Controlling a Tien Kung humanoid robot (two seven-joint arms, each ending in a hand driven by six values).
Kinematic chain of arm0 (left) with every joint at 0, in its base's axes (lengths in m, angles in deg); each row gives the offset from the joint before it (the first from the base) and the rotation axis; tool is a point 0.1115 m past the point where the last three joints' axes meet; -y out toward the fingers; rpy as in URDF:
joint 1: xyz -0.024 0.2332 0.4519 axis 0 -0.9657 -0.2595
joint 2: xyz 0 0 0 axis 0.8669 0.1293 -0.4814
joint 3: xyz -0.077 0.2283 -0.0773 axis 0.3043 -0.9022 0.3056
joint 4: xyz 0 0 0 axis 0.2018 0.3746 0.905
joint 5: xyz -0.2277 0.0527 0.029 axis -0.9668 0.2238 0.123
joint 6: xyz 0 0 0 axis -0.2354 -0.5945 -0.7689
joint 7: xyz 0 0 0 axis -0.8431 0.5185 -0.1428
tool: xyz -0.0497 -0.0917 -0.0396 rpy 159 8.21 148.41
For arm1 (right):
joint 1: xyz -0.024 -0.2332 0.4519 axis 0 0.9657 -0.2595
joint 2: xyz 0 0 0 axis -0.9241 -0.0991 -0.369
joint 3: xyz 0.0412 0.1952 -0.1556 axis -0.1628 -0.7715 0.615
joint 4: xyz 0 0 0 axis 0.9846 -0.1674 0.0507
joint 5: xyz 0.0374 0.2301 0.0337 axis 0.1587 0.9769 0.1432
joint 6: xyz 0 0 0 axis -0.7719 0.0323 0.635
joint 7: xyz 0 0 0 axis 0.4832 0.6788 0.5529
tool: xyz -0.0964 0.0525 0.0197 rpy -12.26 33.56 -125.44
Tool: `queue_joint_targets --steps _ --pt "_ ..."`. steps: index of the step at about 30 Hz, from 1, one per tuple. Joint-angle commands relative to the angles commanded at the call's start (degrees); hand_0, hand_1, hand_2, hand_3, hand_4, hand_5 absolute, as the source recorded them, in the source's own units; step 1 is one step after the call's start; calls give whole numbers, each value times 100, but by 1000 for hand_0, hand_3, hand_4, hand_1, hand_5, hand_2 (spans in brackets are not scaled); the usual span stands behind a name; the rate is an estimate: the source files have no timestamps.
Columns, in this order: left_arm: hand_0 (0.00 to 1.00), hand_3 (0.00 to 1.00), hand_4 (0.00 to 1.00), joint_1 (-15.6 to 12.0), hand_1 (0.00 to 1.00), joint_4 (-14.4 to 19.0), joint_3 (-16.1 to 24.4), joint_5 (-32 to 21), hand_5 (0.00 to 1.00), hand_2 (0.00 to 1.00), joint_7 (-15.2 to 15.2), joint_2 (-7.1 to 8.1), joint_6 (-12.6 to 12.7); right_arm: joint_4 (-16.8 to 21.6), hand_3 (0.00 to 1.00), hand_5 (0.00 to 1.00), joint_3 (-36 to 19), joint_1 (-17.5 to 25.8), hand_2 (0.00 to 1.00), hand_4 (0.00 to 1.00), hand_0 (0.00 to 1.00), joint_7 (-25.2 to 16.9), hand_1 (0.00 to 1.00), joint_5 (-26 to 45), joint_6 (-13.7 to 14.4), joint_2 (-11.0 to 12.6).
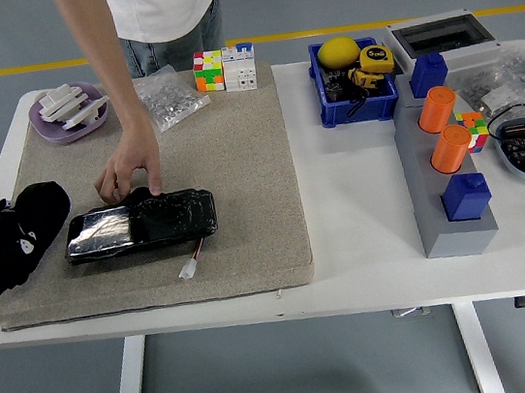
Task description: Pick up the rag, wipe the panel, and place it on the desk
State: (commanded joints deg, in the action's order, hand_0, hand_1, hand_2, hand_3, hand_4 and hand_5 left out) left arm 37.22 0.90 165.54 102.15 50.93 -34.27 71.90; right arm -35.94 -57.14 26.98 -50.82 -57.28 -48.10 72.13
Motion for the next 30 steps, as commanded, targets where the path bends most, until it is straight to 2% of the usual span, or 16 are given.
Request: queue_joint_targets --steps 3,7,13,21,25,30 --pt "281 390 2 -90 194 325 -93 50 2 537 121 -22 -60 0 580 475 -50 -5 651 998 534 -5 604 -40 0 -3" --pt "279 390 2 -112 187 510 -208 158 2 540 176 -72 -96 0 580 475 -98 -15 651 998 534 -9 602 -78 2 0" --pt "277 388 2 -78 184 505 -413 128 2 538 190 -74 -132 0 580 475 -177 -22 651 998 533 -21 603 -119 11 12" --pt "275 391 2 -48 183 829 -730 204 2 538 228 -53 -99 0 580 476 -116 -11 651 998 533 -17 603 -31 25 9" --pt "265 392 2 -16 183 921 -1014 203 2 537 273 -35 -116 0 581 476 -189 -18 651 998 534 -24 603 -72 32 21" --pt "267 392 2 150 186 898 -1493 135 2 537 317 -24 -113 0 581 476 -132 -10 651 998 534 -20 602 -38 15 27"
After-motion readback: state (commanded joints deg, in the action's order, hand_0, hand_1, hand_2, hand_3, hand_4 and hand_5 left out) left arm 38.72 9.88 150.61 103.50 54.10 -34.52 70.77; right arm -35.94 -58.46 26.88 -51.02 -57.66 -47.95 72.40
